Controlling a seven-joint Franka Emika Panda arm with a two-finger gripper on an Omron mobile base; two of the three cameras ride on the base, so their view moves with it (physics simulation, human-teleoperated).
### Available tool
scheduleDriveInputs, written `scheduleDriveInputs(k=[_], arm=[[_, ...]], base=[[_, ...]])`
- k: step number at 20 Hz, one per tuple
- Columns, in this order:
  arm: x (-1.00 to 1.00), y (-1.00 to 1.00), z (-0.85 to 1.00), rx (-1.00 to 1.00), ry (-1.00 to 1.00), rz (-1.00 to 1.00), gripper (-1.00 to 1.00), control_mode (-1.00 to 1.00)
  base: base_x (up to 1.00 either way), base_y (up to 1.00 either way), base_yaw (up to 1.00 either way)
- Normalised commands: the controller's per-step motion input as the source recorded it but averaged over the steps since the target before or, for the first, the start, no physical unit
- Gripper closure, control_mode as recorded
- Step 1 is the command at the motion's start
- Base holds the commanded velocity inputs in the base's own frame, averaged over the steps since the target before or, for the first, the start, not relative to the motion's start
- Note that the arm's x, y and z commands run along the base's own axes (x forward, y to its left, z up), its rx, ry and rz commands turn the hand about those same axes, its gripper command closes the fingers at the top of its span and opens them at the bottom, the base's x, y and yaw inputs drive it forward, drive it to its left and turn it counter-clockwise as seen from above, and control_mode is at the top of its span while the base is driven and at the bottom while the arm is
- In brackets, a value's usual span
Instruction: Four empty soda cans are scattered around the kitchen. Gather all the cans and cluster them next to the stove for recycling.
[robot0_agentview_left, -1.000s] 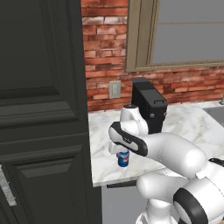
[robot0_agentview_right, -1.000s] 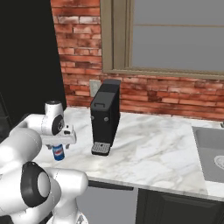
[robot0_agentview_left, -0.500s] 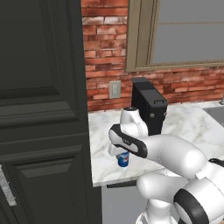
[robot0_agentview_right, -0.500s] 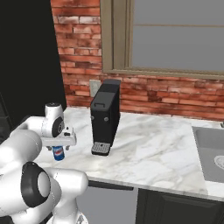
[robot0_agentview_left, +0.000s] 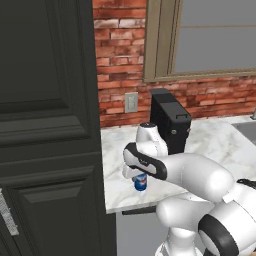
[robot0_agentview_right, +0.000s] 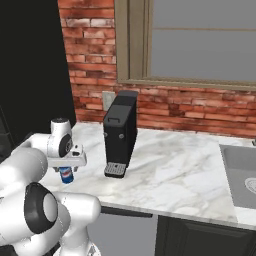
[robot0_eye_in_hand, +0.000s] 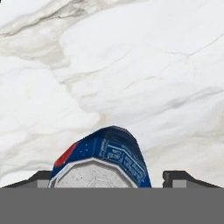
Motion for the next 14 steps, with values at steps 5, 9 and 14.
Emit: scheduleDriveInputs(k=[5, 9, 14], arm=[[0.00, 0.03, -0.06, 0.00, 0.00, 0.00, 1.00, -1.00], [0.00, 0.00, -0.03, 0.00, 0.00, 0.00, 1.00, -1.00], [-0.08, -0.07, -0.02, 0.00, -0.07, 0.00, 1.00, -1.00]], base=[[0.00, 0.00, 0.00], [0.00, 0.00, 0.00], [0.00, 0.00, 0.00]])
